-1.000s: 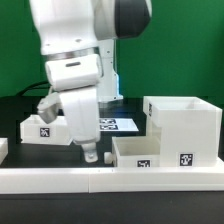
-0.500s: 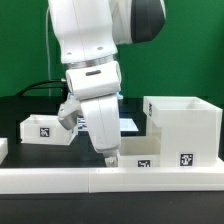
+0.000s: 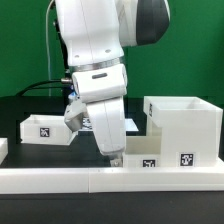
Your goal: Assemble drawer
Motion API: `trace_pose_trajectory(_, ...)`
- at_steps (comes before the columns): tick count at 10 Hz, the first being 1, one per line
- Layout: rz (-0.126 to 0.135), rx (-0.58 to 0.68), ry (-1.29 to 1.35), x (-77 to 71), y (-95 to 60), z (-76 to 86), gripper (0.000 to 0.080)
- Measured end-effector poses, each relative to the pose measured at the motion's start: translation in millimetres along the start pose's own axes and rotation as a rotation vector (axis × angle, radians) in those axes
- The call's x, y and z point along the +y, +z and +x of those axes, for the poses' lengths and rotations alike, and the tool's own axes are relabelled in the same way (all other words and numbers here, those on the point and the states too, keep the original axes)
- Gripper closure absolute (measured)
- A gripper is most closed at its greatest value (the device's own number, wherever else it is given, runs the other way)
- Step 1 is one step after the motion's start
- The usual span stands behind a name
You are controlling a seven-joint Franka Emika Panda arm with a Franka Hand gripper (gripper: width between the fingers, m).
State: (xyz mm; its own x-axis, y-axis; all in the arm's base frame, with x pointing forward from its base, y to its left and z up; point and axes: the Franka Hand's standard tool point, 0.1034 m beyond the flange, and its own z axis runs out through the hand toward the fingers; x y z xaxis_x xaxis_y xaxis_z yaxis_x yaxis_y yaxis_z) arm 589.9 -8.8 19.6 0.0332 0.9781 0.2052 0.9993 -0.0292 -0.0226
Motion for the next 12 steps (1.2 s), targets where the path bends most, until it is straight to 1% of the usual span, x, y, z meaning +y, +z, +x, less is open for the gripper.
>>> trace_pose_trajectory(3, 0.005, -0.021, -0.078, 3.1, 1.9, 15.5, 0.015)
trace_pose_trajectory(5, 0.006, -0.022, -0.068, 2.2, 2.0, 10.4, 0.015)
trace_pose_trajectory(6, 0.008, -0.021, -0.07, 1.2, 3.3, 11.8, 0.015)
trace_pose_trajectory(7, 0.018, -0.016, -0.074, -3.1, 8.5, 15.3, 0.015)
trace_pose_trajectory(8, 0.019, -0.013, -0.082, -3.5, 11.0, 20.4, 0.015)
trace_pose_trajectory(10, 0.02, -0.007, -0.092, -3.3, 11.8, 28.3, 0.015)
trace_pose_trajectory(12, 0.02, -0.009, -0.105, -2.0, 11.8, 40.4, 0.015)
